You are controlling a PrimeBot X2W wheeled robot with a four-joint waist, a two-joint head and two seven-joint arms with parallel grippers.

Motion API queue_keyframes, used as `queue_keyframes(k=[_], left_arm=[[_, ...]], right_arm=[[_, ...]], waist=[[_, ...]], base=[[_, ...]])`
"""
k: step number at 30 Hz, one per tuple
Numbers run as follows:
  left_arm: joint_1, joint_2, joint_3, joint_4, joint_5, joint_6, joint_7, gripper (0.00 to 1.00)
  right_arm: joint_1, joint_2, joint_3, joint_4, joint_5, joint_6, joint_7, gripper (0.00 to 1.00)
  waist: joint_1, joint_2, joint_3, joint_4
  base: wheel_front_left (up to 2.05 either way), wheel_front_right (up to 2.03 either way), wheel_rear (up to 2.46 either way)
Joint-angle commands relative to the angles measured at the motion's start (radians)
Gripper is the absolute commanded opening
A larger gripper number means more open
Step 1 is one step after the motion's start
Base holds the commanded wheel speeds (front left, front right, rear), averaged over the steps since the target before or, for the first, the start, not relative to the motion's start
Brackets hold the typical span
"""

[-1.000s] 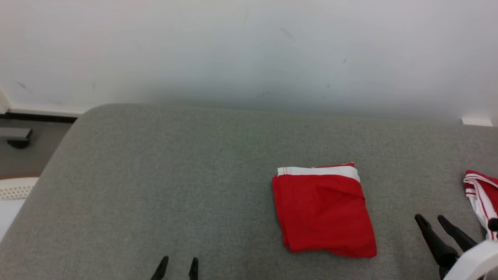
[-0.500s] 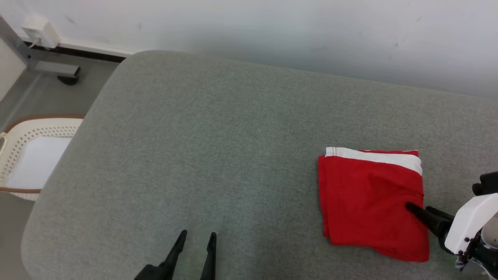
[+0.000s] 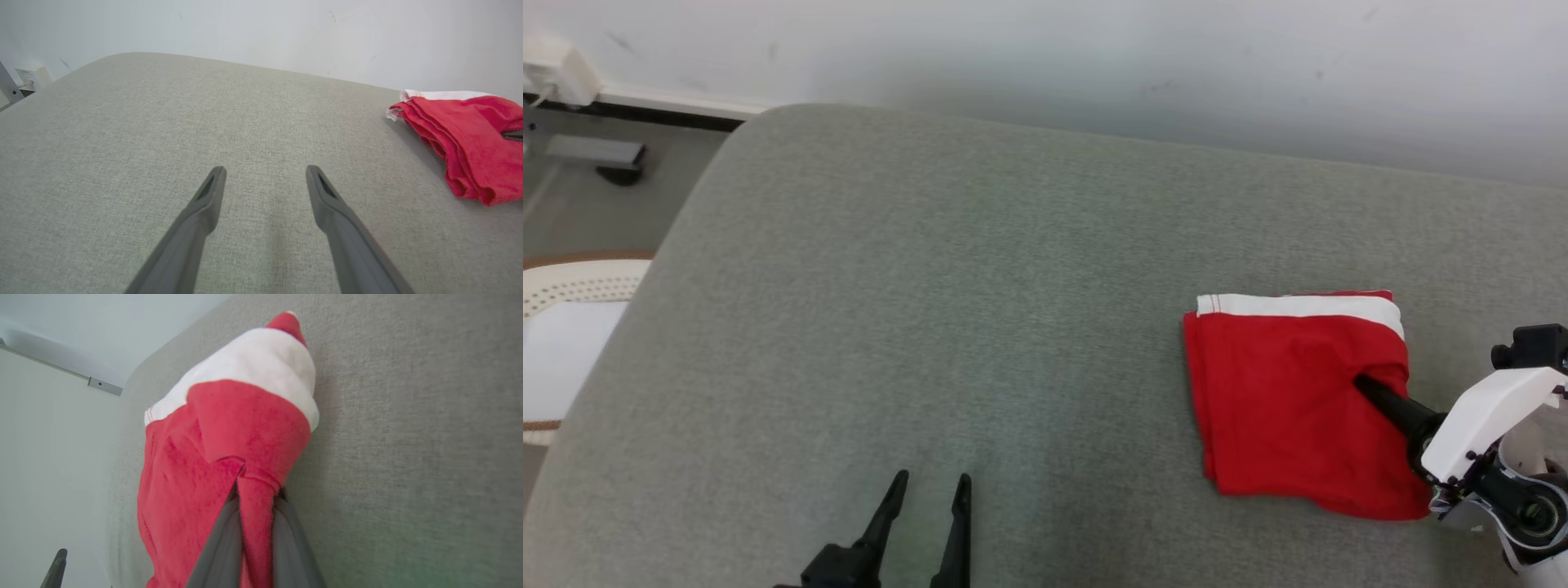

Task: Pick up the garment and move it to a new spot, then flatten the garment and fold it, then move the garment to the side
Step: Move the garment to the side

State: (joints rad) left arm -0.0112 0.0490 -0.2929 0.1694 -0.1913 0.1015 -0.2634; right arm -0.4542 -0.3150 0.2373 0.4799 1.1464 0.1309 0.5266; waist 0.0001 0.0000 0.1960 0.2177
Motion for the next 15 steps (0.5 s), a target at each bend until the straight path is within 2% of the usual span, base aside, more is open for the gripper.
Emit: queue_keyframes(k=[1,8,12,15], left_arm=[[-0.009,0.004,0.010,-0.003,0.011,-0.002,-0.001,1.00],[-0.047,0.004,-0.004,-0.003,0.023,-0.017,-0.001,1.00],[-0.094,0.004,-0.025,-0.003,0.029,-0.022,-0.001,1.00],[-0.124,0.004,-0.033,0.000,0.035,-0.022,-0.001,1.00]], right_arm=[[-0.012,-0.021,0.010,0.001,-0.008,-0.001,-0.008,0.00],[-0.062,-0.125,0.005,-0.006,-0.067,-0.001,-0.066,0.00],[-0.119,-0.212,-0.011,0.017,-0.132,-0.001,-0.079,0.00],[-0.164,-0.265,-0.026,0.039,-0.162,-0.001,-0.046,0.00]], waist=[[-0.0001,0.0000,-0.004,-0.066],[-0.0001,0.0000,0.030,-0.201],[-0.0001,0.0000,0.077,-0.231],[-0.0001,0.0000,0.108,-0.238]], base=[[0.00,0.00,0.00],[0.00,0.00,0.00],[0.00,0.00,0.00],[0.00,0.00,0.00]])
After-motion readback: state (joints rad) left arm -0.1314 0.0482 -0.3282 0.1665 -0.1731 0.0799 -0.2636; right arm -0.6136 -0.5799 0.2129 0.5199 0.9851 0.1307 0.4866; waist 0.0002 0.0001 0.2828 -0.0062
